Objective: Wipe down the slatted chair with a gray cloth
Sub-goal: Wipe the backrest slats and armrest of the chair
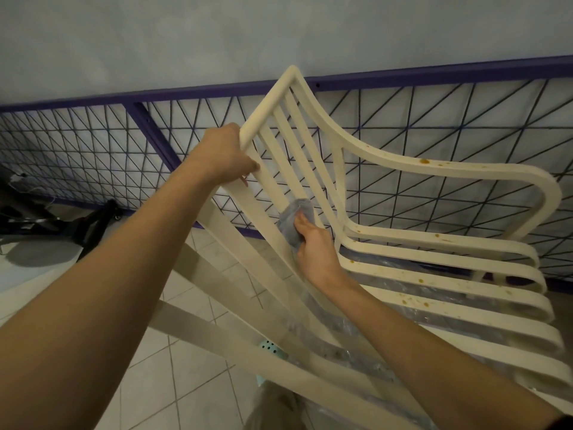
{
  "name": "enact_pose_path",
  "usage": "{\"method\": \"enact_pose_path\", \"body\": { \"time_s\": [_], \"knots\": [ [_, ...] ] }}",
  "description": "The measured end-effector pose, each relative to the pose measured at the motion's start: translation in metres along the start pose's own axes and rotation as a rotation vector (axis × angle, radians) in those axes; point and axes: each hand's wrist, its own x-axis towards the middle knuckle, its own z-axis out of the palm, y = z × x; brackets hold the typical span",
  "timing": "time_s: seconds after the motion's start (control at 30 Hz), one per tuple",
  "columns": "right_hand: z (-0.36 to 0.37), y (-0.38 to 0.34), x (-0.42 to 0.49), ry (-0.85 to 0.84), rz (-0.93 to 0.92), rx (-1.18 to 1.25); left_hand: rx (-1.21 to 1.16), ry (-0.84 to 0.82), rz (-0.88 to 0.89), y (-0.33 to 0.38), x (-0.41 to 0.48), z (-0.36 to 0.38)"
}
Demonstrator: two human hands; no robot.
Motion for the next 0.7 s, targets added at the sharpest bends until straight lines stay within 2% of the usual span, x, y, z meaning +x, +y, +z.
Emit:
{"method": "enact_pose_path", "body": {
  "time_s": [0.1, 0.2, 0.33, 0.43, 0.6, 0.7],
  "knots": [
    [0.001, -0.040, 0.012, 0.021, -0.121, 0.203, 0.033, 0.006, 0.014, 0.001, -0.001, -0.001],
    [0.005, -0.060, 0.021, 0.156, -0.283, 0.184, 0.068, 0.027, 0.049, 0.001, -0.003, -0.001],
    [0.006, -0.051, 0.018, 0.185, -0.322, 0.098, 0.104, 0.054, 0.108, 0.000, -0.003, 0.001],
    [0.009, -0.033, 0.010, 0.146, -0.299, 0.093, 0.087, 0.052, 0.131, 0.000, -0.003, 0.001],
    [0.018, 0.005, -0.014, 0.091, -0.120, 0.139, 0.071, 0.062, 0.132, -0.001, -0.005, 0.001],
    [0.018, 0.032, -0.024, 0.028, -0.037, 0.071, 0.122, 0.082, 0.162, 0.001, -0.006, 0.002]
  ]
}}
